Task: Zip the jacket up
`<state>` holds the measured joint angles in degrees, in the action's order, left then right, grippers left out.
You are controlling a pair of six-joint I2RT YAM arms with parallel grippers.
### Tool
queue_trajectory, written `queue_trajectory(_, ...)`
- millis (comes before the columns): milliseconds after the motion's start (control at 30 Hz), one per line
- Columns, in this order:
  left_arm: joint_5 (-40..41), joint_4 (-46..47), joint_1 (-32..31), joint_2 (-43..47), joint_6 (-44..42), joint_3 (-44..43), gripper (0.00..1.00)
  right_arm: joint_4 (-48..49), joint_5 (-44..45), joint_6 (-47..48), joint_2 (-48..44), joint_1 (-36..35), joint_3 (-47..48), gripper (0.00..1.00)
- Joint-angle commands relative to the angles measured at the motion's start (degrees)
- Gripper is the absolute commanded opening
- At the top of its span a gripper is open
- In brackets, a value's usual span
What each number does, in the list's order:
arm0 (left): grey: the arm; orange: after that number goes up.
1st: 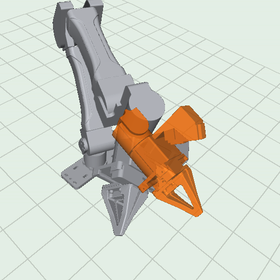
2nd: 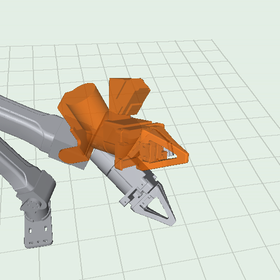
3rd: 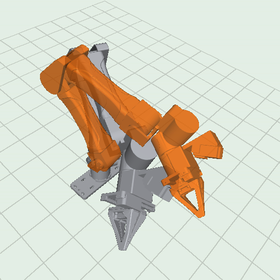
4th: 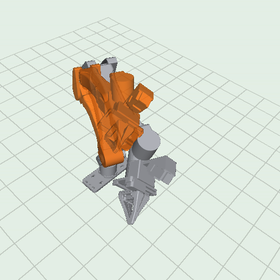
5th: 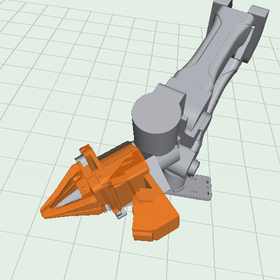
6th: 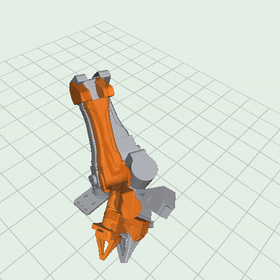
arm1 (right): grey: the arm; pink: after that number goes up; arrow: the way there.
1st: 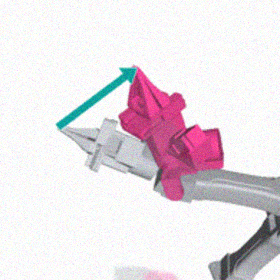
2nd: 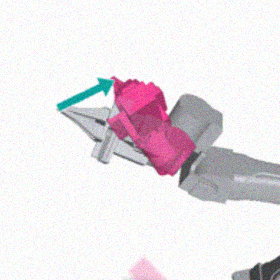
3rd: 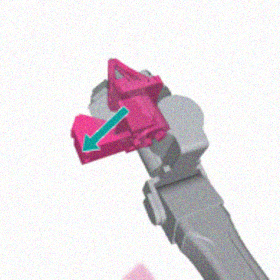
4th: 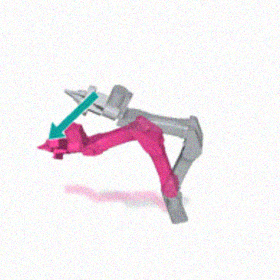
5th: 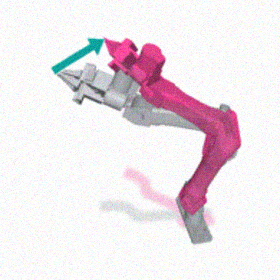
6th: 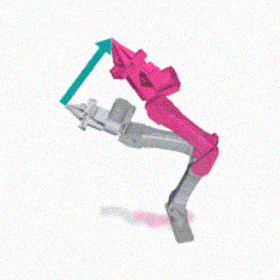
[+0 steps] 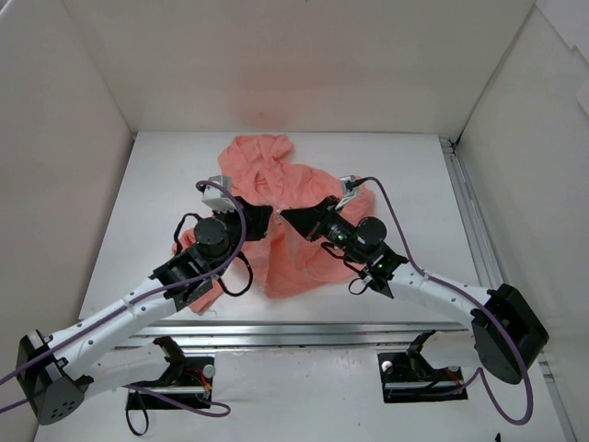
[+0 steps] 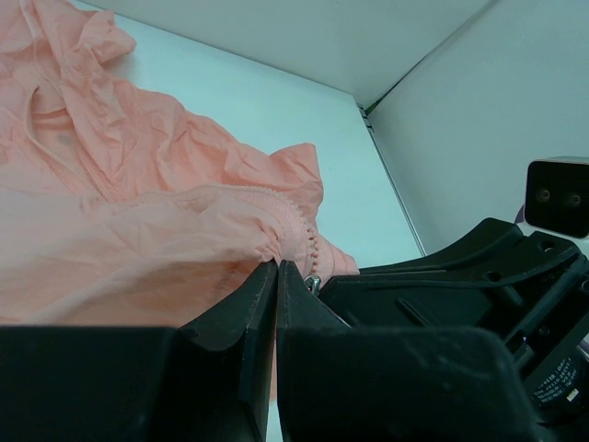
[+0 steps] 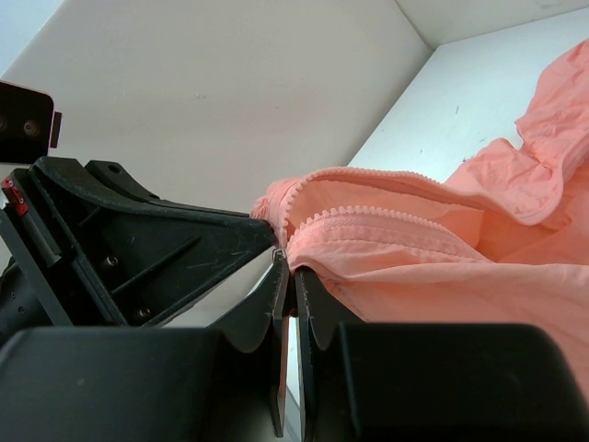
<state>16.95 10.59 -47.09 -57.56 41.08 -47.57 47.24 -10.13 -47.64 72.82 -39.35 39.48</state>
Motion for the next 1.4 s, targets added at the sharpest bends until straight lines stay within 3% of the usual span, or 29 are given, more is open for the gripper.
queue_trajectory(0, -1.1, 4.0, 0.0, 1.6, -0.1, -0.7, 0.00, 5.1, 1.0, 0.2, -1.3, 0.5, 3.1, 0.00)
queue_trajectory(933, -5.1, 6.0, -1.6, 0.9, -1.1, 0.9, 0.00, 5.1, -5.9, -2.4, 0.0, 2.9, 6.3, 0.00)
queue_trajectory(1367, -14.5, 5.4, -1.6, 2.5, -5.8, 2.1, 0.00, 4.9, -23.1, -4.7, 4.8, 7.8, 10.1, 0.00)
